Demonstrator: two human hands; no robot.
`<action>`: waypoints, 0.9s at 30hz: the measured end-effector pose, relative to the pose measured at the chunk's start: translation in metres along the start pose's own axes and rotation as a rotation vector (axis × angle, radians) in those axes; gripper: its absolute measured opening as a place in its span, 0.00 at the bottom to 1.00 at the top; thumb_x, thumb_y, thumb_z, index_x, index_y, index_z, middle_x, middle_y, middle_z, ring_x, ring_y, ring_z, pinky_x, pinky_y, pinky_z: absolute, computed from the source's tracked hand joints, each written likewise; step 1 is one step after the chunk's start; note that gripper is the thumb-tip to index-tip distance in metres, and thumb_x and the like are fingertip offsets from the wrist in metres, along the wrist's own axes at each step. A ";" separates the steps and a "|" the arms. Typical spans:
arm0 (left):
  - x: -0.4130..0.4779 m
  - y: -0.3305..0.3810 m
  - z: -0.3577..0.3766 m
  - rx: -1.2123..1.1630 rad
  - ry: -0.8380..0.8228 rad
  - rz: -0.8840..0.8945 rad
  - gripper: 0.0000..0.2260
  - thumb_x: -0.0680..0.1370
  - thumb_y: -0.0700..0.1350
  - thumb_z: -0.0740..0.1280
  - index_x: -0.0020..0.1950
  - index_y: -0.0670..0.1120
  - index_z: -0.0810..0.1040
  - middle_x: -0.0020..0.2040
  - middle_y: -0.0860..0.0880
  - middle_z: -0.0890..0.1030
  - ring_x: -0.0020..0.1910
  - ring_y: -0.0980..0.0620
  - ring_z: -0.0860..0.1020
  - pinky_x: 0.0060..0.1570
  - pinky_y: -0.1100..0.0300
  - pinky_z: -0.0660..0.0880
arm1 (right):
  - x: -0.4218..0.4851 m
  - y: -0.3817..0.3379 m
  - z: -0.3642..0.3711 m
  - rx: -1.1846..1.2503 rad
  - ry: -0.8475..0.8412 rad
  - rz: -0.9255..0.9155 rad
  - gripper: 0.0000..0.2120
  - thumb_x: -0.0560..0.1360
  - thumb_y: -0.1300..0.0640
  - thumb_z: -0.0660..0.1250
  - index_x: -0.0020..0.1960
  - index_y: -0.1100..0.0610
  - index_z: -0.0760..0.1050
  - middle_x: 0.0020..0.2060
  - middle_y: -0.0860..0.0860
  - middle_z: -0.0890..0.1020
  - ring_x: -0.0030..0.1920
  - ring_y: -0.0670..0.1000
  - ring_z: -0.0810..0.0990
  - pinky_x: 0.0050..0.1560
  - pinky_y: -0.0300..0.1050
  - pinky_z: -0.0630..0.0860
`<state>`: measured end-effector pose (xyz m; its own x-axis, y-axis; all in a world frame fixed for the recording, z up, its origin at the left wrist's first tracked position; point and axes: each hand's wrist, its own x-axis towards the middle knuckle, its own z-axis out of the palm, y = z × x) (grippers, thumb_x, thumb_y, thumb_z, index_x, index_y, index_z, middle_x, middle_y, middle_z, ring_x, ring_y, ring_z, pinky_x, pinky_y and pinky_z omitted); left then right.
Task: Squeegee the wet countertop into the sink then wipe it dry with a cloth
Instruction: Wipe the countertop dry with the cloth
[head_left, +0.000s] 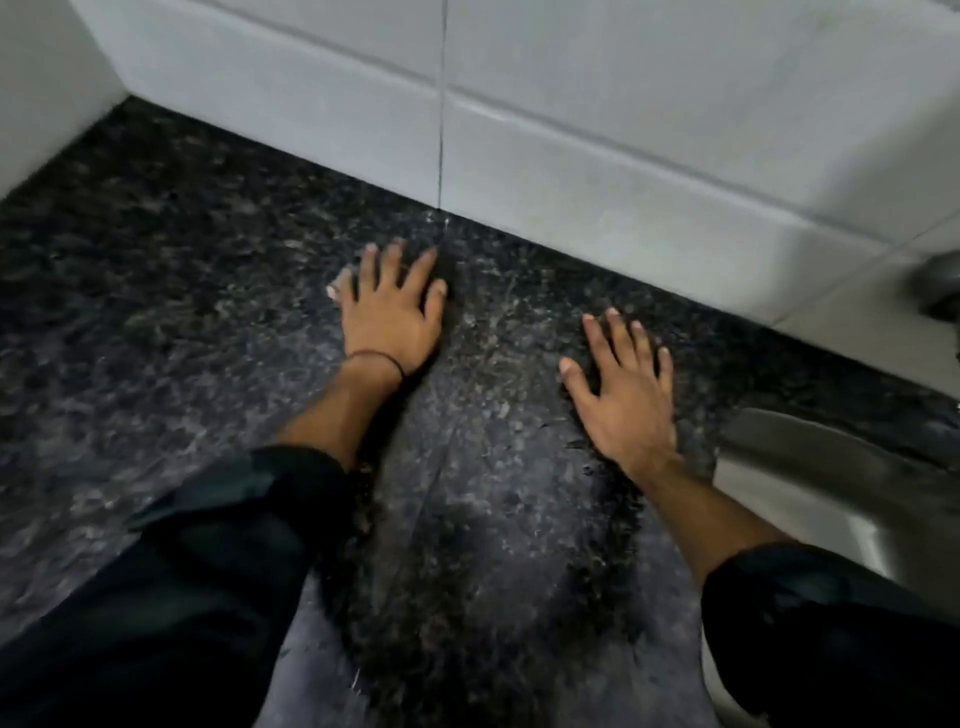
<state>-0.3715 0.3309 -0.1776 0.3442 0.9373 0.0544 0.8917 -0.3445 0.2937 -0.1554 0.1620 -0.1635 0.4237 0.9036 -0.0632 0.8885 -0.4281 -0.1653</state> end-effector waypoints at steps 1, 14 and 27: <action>0.019 0.002 0.001 -0.014 0.004 -0.089 0.23 0.82 0.59 0.50 0.77 0.57 0.63 0.79 0.46 0.60 0.79 0.41 0.53 0.74 0.39 0.49 | 0.000 0.000 0.000 0.005 0.005 0.003 0.31 0.79 0.33 0.45 0.79 0.43 0.50 0.80 0.44 0.49 0.80 0.50 0.46 0.78 0.58 0.42; 0.054 0.068 0.027 -0.039 0.044 0.164 0.22 0.79 0.61 0.53 0.72 0.59 0.69 0.75 0.50 0.67 0.77 0.44 0.59 0.73 0.42 0.56 | 0.006 0.006 0.010 0.064 0.111 0.078 0.26 0.81 0.47 0.49 0.79 0.49 0.58 0.79 0.48 0.56 0.79 0.53 0.51 0.78 0.59 0.46; -0.070 0.085 0.023 -0.040 -0.046 0.314 0.22 0.81 0.61 0.51 0.75 0.60 0.66 0.77 0.52 0.64 0.78 0.45 0.57 0.75 0.44 0.53 | 0.001 0.011 0.001 0.355 0.196 0.117 0.32 0.75 0.65 0.54 0.79 0.56 0.56 0.78 0.53 0.59 0.79 0.54 0.53 0.79 0.48 0.44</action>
<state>-0.3132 0.2353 -0.1790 0.6142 0.7821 0.1055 0.7279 -0.6131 0.3070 -0.1459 0.1580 -0.1660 0.5742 0.8147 0.0808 0.7307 -0.4655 -0.4993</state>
